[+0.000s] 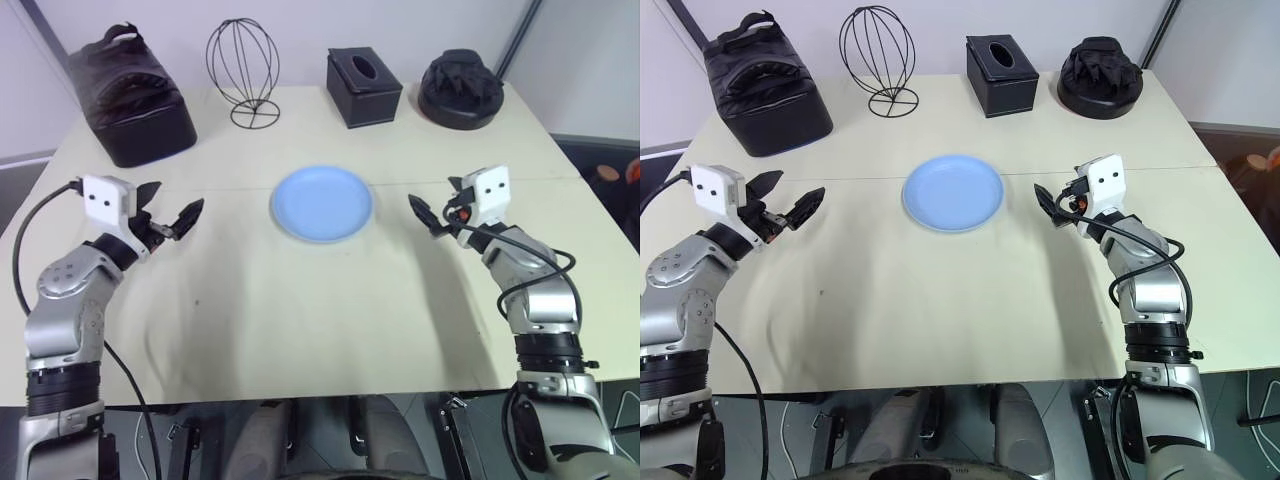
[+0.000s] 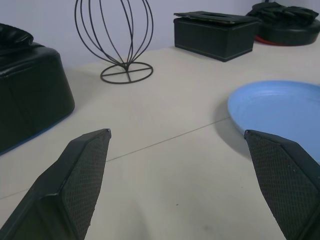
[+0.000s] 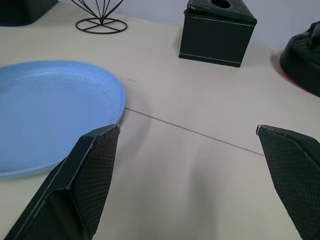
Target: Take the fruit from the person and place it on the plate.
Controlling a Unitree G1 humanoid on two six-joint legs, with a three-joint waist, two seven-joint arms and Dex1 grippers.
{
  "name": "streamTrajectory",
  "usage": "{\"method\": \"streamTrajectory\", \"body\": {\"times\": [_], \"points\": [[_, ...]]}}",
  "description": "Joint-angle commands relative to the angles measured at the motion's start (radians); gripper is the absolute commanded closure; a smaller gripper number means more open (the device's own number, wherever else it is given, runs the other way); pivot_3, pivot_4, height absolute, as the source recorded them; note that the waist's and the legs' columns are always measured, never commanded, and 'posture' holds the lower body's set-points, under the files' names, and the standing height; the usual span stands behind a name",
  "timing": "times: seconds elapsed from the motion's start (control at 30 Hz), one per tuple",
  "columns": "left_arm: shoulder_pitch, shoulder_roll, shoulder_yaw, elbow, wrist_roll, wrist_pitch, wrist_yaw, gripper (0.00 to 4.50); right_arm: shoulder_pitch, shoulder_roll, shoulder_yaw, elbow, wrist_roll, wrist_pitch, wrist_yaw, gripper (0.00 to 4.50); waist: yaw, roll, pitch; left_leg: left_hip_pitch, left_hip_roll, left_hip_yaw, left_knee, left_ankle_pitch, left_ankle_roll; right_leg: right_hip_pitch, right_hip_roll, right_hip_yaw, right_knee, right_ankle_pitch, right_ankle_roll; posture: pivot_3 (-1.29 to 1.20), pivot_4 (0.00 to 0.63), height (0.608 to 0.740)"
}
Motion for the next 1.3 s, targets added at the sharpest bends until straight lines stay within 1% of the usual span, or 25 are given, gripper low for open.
{"method": "streamTrajectory", "body": {"times": [0.03,0.17,1.3], "points": [[-0.001,0.011,0.011,-0.030,0.001,-0.019,-0.002,0.00,-0.017,-0.007,-0.009,-0.019,0.001,-0.025,0.002,0.03,0.000,0.000,0.000,0.000,0.000,0.000,0.000,0.000,0.000,0.000,0.000,0.000,0.000,0.000,0.000,0.00,0.150,0.740],[-0.012,0.006,0.022,-0.029,-0.004,-0.015,0.015,0.00,-0.018,-0.007,-0.009,-0.015,0.000,-0.026,0.002,0.03,0.000,0.000,0.000,0.000,0.000,0.000,0.000,0.000,0.000,0.000,0.000,0.000,0.000,0.000,0.000,0.00,0.150,0.740],[0.002,0.010,0.024,-0.045,-0.017,-0.008,0.000,0.00,-0.009,-0.006,-0.004,-0.012,-0.007,-0.033,0.003,0.03,0.000,0.000,0.000,0.000,0.000,0.000,0.000,0.000,0.000,0.000,0.000,0.000,0.000,0.000,0.000,0.00,0.150,0.740]]}}
